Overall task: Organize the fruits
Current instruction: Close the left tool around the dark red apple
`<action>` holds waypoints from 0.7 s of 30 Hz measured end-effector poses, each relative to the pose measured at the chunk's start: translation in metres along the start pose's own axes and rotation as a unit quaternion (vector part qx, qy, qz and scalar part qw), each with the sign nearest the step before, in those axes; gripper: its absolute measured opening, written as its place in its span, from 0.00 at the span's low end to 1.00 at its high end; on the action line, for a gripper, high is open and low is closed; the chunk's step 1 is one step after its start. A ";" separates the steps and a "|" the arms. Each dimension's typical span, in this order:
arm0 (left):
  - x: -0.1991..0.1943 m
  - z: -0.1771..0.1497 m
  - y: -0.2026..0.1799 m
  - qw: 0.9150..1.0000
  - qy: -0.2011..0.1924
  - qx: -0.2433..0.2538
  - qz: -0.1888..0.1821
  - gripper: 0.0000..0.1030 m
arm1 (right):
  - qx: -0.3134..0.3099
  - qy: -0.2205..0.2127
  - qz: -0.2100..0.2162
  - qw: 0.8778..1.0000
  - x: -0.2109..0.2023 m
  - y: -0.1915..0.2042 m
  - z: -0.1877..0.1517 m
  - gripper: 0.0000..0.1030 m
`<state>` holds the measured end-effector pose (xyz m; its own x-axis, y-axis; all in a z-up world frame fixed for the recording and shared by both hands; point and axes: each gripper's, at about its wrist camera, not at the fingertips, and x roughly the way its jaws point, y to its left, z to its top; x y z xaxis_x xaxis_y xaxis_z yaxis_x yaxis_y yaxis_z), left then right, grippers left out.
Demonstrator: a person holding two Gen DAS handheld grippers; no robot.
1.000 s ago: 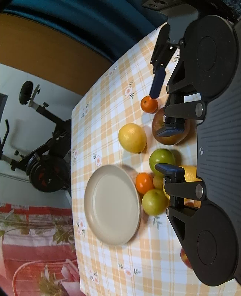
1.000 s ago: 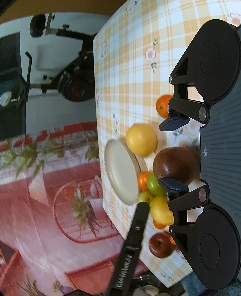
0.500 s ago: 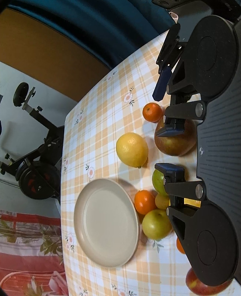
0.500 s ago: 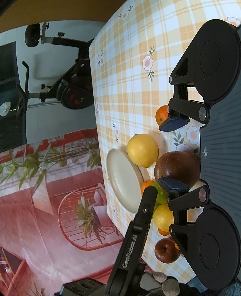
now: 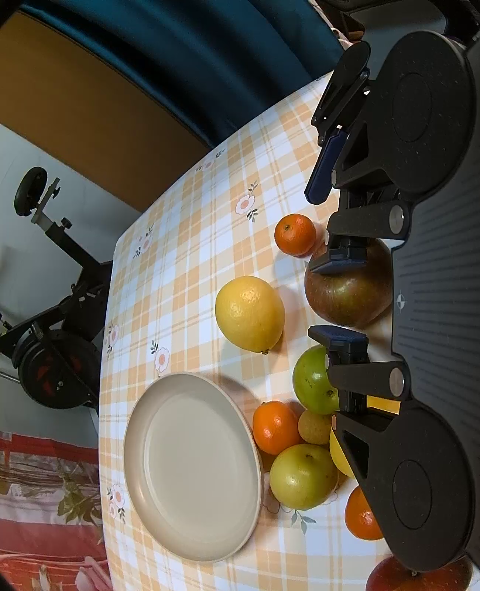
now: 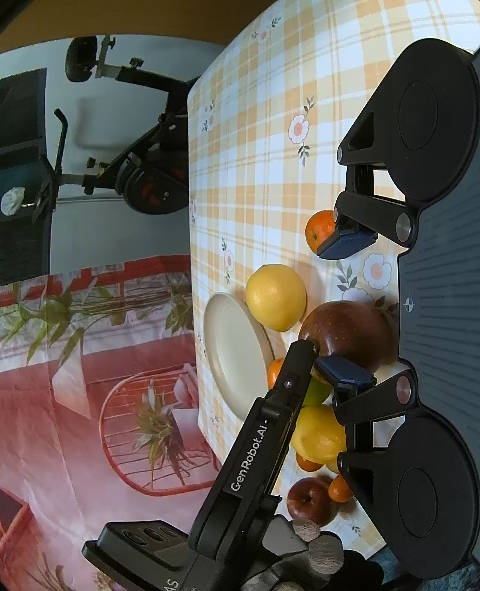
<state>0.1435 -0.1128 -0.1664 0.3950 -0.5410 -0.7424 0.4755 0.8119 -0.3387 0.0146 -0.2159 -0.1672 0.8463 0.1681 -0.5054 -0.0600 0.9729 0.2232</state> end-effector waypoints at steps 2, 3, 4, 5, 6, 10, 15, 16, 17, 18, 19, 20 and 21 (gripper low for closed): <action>0.001 0.001 0.001 1.000 0.001 -0.002 -0.003 0.32 | -0.006 0.001 -0.003 1.000 -0.001 0.001 0.000 0.54; 0.001 0.001 0.001 1.000 0.001 -0.002 -0.004 0.32 | -0.009 0.002 -0.004 1.000 -0.001 0.001 0.000 0.54; 0.002 0.001 0.001 1.000 0.001 -0.002 -0.005 0.32 | -0.013 0.003 -0.004 1.000 -0.002 0.001 0.000 0.54; 0.003 0.001 0.002 1.000 0.001 -0.002 -0.006 0.32 | -0.017 0.005 -0.003 1.000 -0.002 0.002 -0.001 0.54; 0.003 0.001 0.002 1.000 0.002 -0.003 -0.007 0.32 | -0.020 0.008 -0.001 1.000 -0.002 0.003 -0.002 0.54; 0.005 0.001 0.002 1.000 0.002 -0.005 -0.012 0.32 | -0.033 0.025 0.015 0.999 0.004 0.008 -0.003 0.55; 0.005 0.001 0.006 1.000 0.005 -0.017 -0.021 0.32 | -0.036 0.041 0.037 0.998 0.014 0.013 -0.003 0.55; 0.005 0.000 0.007 1.000 0.006 -0.020 -0.022 0.32 | -0.034 0.045 0.040 0.998 0.017 0.013 -0.003 0.57; 0.005 0.000 0.008 0.999 0.006 -0.022 -0.024 0.32 | -0.033 0.048 0.043 0.997 0.019 0.013 -0.003 0.58; 0.005 -0.001 0.009 0.999 0.007 -0.024 -0.026 0.32 | -0.031 0.050 0.045 0.997 0.021 0.013 -0.002 0.58; 0.004 -0.001 0.010 0.999 0.007 -0.026 -0.028 0.32 | -0.028 0.052 0.047 0.997 0.022 0.013 -0.003 0.58; 0.004 -0.001 0.011 0.999 0.007 -0.027 -0.029 0.32 | -0.023 0.054 0.049 0.997 0.024 0.012 -0.002 0.57; 0.004 -0.001 0.011 0.999 0.007 -0.028 -0.030 0.32 | -0.019 0.057 0.051 0.997 0.026 0.010 -0.002 0.57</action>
<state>0.1493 -0.1057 -0.1740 0.3549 -0.5865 -0.7281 0.4540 0.7889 -0.4142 0.0353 -0.2010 -0.1800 0.7689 0.2821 -0.5738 -0.1648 0.9545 0.2485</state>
